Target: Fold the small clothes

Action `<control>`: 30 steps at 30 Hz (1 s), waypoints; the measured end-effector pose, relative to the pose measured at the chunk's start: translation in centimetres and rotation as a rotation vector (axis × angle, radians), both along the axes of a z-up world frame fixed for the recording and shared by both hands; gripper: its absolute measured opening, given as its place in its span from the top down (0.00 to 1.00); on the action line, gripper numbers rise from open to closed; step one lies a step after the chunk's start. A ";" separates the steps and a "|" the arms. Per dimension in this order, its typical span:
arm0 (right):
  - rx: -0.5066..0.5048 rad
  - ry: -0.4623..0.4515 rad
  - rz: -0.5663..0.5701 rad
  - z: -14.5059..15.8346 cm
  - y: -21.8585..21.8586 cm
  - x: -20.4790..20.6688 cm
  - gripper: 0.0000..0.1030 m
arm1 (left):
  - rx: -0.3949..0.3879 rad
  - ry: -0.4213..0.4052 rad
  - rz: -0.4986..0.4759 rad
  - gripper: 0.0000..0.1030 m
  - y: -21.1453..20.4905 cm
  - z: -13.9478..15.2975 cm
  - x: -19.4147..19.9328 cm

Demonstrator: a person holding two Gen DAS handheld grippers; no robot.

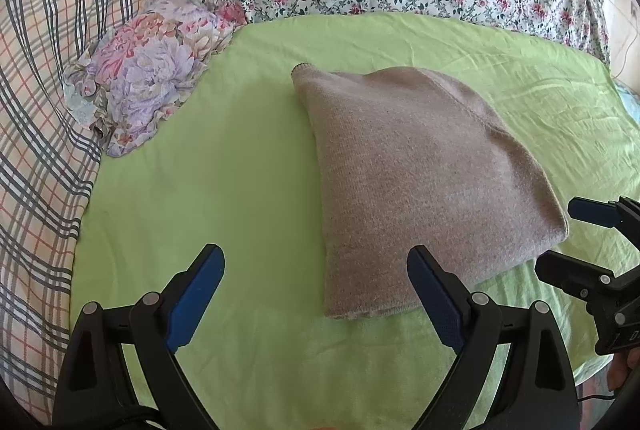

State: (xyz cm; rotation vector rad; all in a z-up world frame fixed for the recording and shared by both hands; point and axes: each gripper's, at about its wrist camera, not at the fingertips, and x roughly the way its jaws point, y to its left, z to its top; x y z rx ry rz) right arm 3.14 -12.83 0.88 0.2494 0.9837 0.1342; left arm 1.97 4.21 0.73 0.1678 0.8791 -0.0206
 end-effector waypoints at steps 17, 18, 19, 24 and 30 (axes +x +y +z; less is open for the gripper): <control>-0.005 -0.019 0.014 0.1 0.5 0.0 0.05 | -0.004 -0.021 -0.038 0.09 -0.8 0.2 -0.9; -0.007 -0.018 0.012 0.1 0.6 0.0 0.05 | -0.004 -0.020 -0.039 0.09 -0.8 0.1 -0.9; -0.008 -0.017 0.014 0.0 0.6 0.0 0.05 | -0.004 -0.019 -0.039 0.09 -0.9 0.1 -0.8; -0.009 -0.016 0.011 -0.2 0.4 0.1 0.05 | -0.005 -0.018 -0.041 0.09 -0.8 0.0 -0.8; -0.004 -0.017 0.007 -0.3 0.3 0.1 0.05 | -0.009 -0.012 -0.041 0.09 -0.5 -0.2 -0.6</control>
